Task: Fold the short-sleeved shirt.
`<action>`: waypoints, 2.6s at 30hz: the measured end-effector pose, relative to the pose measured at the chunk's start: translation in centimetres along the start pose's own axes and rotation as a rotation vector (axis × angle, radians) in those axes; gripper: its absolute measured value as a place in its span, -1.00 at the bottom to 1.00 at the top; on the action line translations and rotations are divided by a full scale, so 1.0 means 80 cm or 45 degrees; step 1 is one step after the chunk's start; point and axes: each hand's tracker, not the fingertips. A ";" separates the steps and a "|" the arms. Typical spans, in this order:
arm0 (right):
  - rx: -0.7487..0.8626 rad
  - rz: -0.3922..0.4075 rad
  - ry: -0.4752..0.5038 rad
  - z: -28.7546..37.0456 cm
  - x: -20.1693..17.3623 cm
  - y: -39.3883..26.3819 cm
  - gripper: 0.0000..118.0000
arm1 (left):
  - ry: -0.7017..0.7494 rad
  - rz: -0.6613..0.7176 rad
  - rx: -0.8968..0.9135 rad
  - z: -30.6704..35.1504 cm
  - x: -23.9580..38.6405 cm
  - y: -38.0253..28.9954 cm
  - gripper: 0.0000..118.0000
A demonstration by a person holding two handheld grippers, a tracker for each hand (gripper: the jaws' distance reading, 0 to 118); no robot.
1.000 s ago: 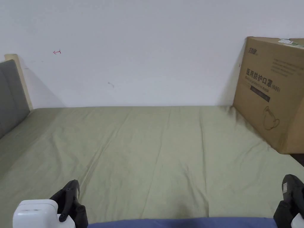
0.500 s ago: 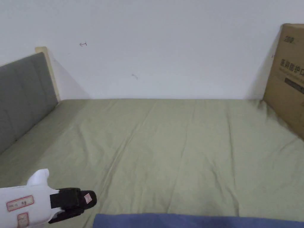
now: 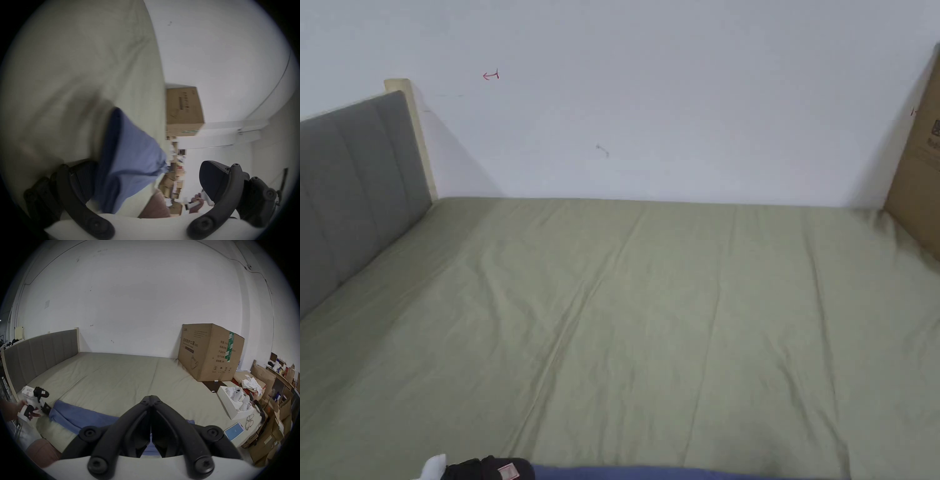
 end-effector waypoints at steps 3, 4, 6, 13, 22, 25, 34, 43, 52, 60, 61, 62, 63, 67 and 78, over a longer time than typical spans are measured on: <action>-0.031 -0.019 0.057 -0.007 -0.002 0.000 -1.00 | -0.005 0.023 -0.030 -0.051 0.009 -0.019 1.00; -0.038 -0.037 0.075 -0.008 -0.003 0.001 -1.00 | -0.003 -0.005 -0.023 -0.060 0.013 -0.021 1.00; -0.041 -0.048 0.061 -0.009 0.000 -0.002 -1.00 | 0.047 -0.099 -0.016 -0.073 0.022 -0.028 0.42; -0.054 -0.096 0.020 -0.010 0.022 -0.005 -1.00 | 0.677 -0.445 0.062 -0.064 0.077 -0.045 -0.94; -0.062 -0.131 0.052 -0.007 0.032 -0.035 -1.00 | 1.369 -1.008 0.029 -0.074 0.201 -0.133 -0.93; -0.070 -0.169 0.071 -0.001 0.039 -0.040 -1.00 | 0.871 -0.705 -0.073 -0.136 0.213 -0.154 -0.93; -0.060 -0.212 0.041 0.020 0.080 -0.041 -1.00 | 0.680 -0.723 -0.160 -0.275 0.225 -0.185 0.89; -0.125 -0.302 0.034 0.007 0.091 -0.060 -1.00 | 0.916 -0.898 -0.038 -0.197 0.240 -0.178 -1.00; -0.166 -0.330 0.016 0.009 0.100 -0.066 -1.00 | 0.975 -0.866 -0.393 -0.343 0.163 -0.218 -1.00; -0.181 -0.319 0.032 0.011 0.094 -0.061 -1.00 | 0.232 -0.629 -0.216 -0.291 0.217 -0.202 -1.00; -0.180 -0.309 0.035 0.010 0.092 -0.060 -1.00 | 0.247 -0.665 -0.159 -0.269 0.227 -0.193 -1.00; -0.181 -0.301 0.039 0.008 0.090 -0.058 -1.00 | 0.267 -0.675 -0.114 -0.243 0.234 -0.180 -1.00; -0.182 -0.297 0.043 0.006 0.088 -0.057 -1.00 | 0.306 -0.669 -0.081 -0.220 0.236 -0.166 -1.00; -0.185 -0.298 0.071 0.000 0.080 -0.054 -1.00 | 0.409 -0.579 -0.093 -0.127 0.200 -0.104 -0.98; -0.242 -0.228 0.137 -0.015 0.038 -0.041 -1.00 | 0.238 -0.080 -0.168 -0.089 0.040 -0.052 1.00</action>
